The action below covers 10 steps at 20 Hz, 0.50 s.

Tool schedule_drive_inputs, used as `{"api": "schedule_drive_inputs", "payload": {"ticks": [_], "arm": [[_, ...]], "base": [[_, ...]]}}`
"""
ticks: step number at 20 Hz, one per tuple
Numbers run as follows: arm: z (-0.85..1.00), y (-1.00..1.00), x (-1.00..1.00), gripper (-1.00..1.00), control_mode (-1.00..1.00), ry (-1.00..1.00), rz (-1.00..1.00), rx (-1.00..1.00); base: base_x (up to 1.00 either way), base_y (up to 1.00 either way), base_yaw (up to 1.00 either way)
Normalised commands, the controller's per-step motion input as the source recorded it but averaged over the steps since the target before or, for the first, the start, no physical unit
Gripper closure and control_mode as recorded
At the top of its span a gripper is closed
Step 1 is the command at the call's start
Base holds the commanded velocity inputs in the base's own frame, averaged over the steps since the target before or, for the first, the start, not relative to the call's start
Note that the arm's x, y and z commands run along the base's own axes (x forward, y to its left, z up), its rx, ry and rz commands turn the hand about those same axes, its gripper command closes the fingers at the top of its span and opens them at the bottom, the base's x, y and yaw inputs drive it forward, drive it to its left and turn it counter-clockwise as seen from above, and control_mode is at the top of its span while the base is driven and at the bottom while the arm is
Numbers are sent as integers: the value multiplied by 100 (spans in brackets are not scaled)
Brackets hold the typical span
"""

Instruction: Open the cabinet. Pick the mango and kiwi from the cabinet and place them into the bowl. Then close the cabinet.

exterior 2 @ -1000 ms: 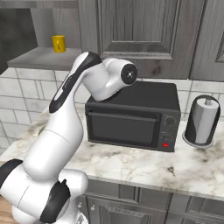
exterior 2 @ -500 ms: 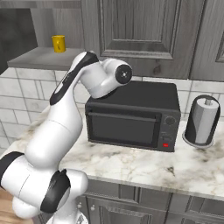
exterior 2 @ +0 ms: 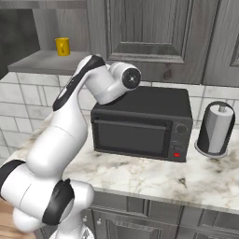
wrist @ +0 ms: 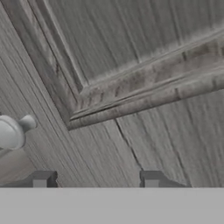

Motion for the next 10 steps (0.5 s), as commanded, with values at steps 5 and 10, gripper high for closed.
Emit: {"api": "schedule_drive_inputs", "payload": {"ticks": [5,10], "arm": [[12,0,-14,-100,-100,-1,0,0],[21,0,-42,-100,-100,-4,0,0]], "base": [[0,0,0],[0,0,0]]}}
